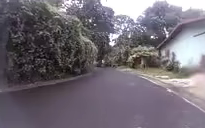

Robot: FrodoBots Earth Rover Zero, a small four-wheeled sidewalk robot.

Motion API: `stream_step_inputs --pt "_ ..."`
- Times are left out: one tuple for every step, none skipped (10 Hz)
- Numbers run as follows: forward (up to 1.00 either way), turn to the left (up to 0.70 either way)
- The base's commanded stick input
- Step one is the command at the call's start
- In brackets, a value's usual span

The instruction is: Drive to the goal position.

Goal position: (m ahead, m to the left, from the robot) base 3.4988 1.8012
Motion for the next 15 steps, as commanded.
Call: stream_step_inputs --pt "0.5 0.0" --pt "0.5 0.0" --pt "0.5 0.0" --pt "0.5 0.0" --pt "0.5 0.0" --pt "0.5 0.0" --pt "0.5 0.0" --pt "0.5 0.0" --pt "0.5 0.0" --pt "0.5 0.0" --pt "0.5 -0.24" --pt "0.5 -0.5" --pt "0.5 -0.5" --pt "0.5 -0.5" --pt "0.5 -0.5"
